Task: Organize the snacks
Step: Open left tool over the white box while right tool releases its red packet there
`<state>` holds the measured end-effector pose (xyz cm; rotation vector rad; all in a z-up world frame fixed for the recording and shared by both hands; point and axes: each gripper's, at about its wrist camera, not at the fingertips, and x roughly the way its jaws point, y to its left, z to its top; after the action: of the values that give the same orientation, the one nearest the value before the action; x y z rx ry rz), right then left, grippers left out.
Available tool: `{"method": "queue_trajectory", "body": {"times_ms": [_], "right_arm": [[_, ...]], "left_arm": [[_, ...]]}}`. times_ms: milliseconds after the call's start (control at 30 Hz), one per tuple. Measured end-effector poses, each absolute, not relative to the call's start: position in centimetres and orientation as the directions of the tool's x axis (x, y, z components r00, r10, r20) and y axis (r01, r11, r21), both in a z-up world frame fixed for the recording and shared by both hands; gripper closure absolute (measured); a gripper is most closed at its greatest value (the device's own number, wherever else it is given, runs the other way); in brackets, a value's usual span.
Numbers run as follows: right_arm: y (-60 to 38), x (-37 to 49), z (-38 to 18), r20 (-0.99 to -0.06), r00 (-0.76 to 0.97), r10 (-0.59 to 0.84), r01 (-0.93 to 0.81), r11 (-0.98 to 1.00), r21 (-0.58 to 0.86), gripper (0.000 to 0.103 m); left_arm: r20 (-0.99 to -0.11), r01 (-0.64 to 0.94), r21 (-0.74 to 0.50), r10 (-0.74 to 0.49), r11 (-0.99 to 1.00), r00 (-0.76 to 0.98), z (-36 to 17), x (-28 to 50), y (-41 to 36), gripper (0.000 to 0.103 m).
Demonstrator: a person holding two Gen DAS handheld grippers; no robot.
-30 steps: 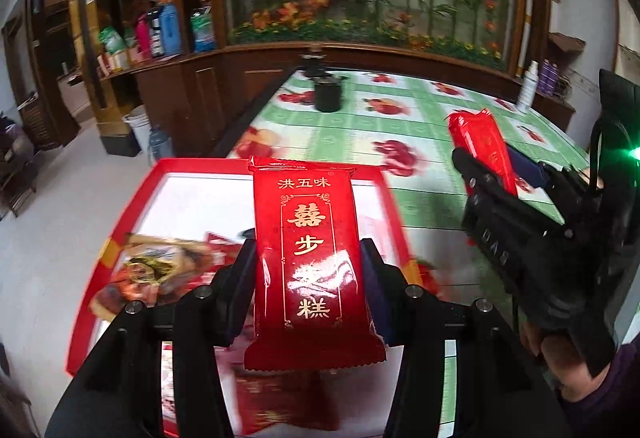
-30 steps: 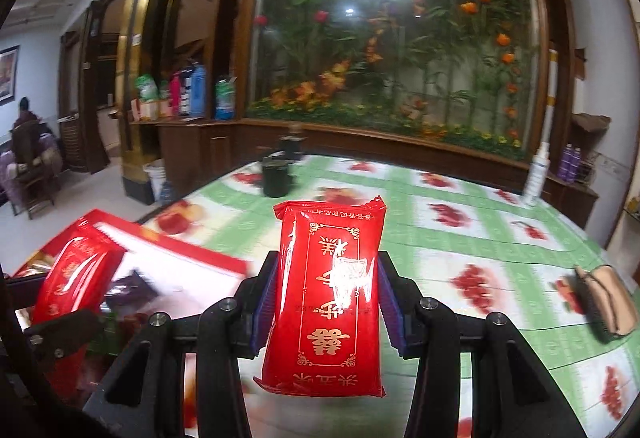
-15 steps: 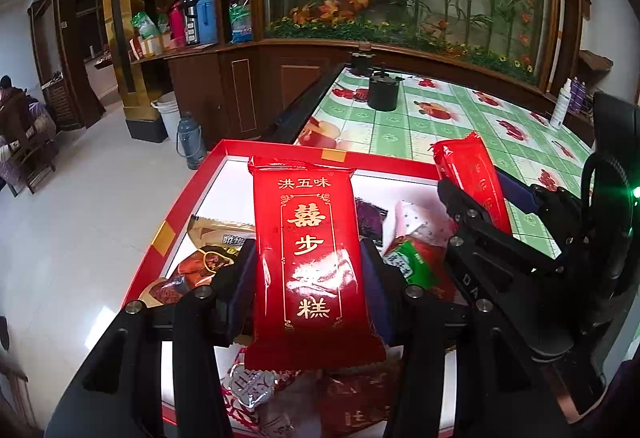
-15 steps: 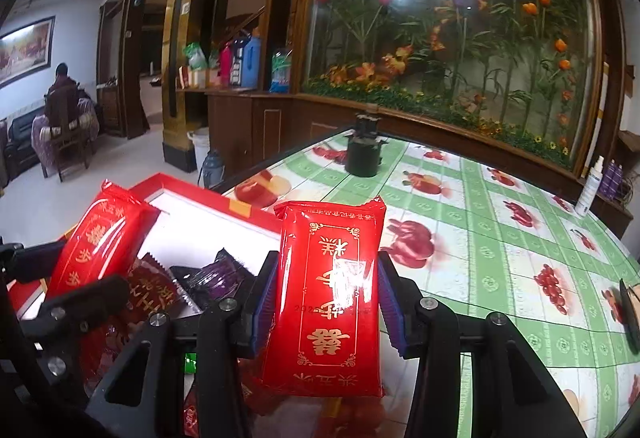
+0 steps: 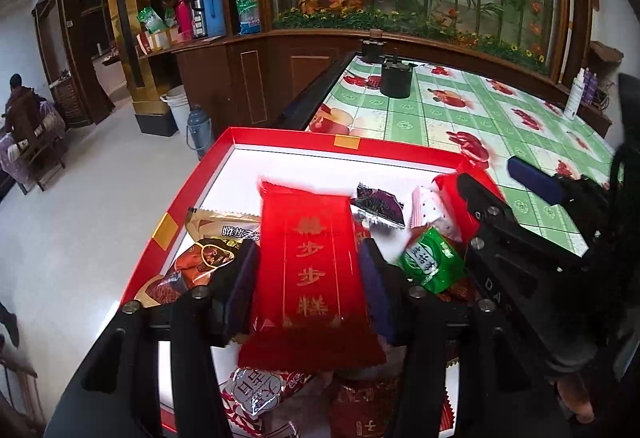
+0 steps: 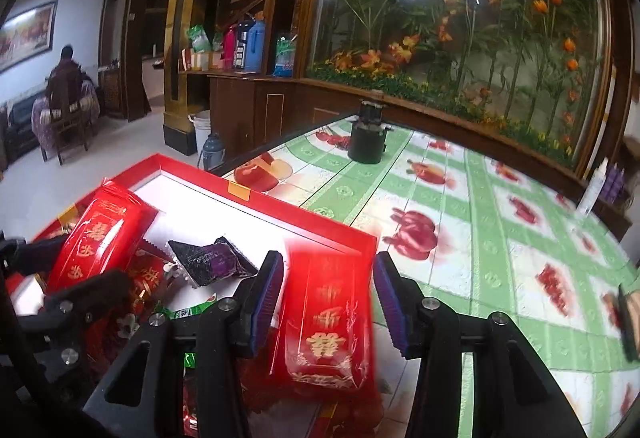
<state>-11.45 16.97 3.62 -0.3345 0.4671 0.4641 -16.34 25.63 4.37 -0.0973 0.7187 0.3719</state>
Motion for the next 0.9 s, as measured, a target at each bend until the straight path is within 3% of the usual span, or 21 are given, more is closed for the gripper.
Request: {"method": "queue_trajectory", "body": {"times_ms": [100, 233, 333, 500, 900], "right_arm": [[16.3, -12.0, 4.2, -0.471, 0.801, 0.369, -0.501, 0.844, -0.192, 0.043], [14.7, -11.7, 5.0, -0.450, 0.796, 0.406, -0.502, 0.857, -0.115, 0.042], [13.6, -11.9, 5.6, -0.423, 0.796, 0.433, -0.505, 0.861, -0.069, 0.041], [13.4, -13.7, 6.3, -0.372, 0.800, 0.471, -0.533, 0.842, -0.080, 0.038], [13.0, -16.2, 6.5, -0.348, 0.769, 0.536, -0.590, 0.805, -0.063, 0.033]], "left_arm": [[-0.642, -0.386, 0.073, 0.339, 0.920, 0.687, 4.7, -16.6, 25.6, 0.032], [-0.608, -0.400, 0.105, 0.377, 0.910, 0.699, 5.6, -17.0, 25.2, 0.031], [-0.582, -0.426, 0.127, 0.416, 0.896, 0.699, 6.2, -17.5, 25.0, 0.019], [-0.467, -0.491, 0.186, 0.516, 0.851, 0.718, 7.6, -19.2, 24.3, 0.017], [-0.491, -0.542, 0.132, 0.530, 0.830, 0.691, 7.9, -20.6, 25.1, 0.016]]}}
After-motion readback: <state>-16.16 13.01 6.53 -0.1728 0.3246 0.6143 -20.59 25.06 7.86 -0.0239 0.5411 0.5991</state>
